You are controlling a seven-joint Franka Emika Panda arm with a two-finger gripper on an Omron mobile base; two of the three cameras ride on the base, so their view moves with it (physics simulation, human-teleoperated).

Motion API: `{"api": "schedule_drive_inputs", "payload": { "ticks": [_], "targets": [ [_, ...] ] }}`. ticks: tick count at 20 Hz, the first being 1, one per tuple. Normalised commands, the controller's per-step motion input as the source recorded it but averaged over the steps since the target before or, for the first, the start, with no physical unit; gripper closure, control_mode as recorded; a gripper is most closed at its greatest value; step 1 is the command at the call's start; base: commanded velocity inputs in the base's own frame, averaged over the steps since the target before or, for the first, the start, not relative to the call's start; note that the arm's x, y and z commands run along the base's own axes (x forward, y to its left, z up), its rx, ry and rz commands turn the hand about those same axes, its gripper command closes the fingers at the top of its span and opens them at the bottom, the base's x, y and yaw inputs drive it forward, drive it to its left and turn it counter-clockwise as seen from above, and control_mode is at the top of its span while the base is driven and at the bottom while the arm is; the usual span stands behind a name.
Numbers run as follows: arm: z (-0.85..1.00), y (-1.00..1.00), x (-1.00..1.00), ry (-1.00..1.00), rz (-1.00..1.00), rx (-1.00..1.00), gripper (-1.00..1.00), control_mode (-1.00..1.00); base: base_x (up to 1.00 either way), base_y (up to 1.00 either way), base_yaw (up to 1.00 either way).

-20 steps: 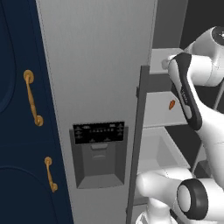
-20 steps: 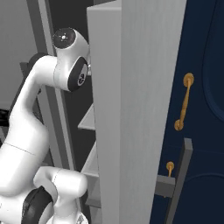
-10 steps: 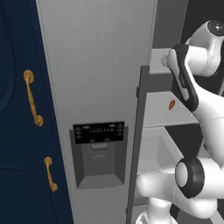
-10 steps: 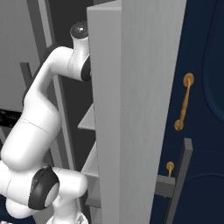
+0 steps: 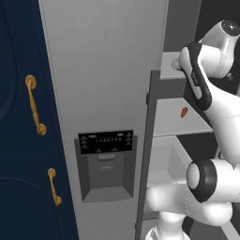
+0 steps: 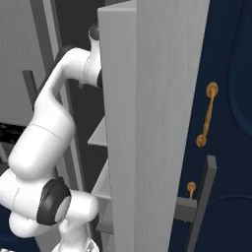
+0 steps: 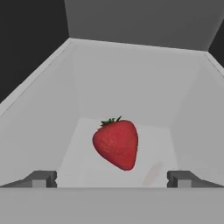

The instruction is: Take the strawberry from the fridge and place it on top of the pancake, located on the dining counter.

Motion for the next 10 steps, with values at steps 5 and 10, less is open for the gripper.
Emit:
{"api": "schedule_drive_inputs", "payload": {
  "ticks": [5, 10],
  "targets": [
    [-0.11, 0.0, 0.26, 0.0, 0.02, 0.0, -1.0, -1.0, 0.0, 0.0, 0.0],
    [-0.08, 0.0, 0.3, 0.0, 0.01, 0.0, -1.0, -1.0, 0.0, 0.0, 0.0]
  ]
}}
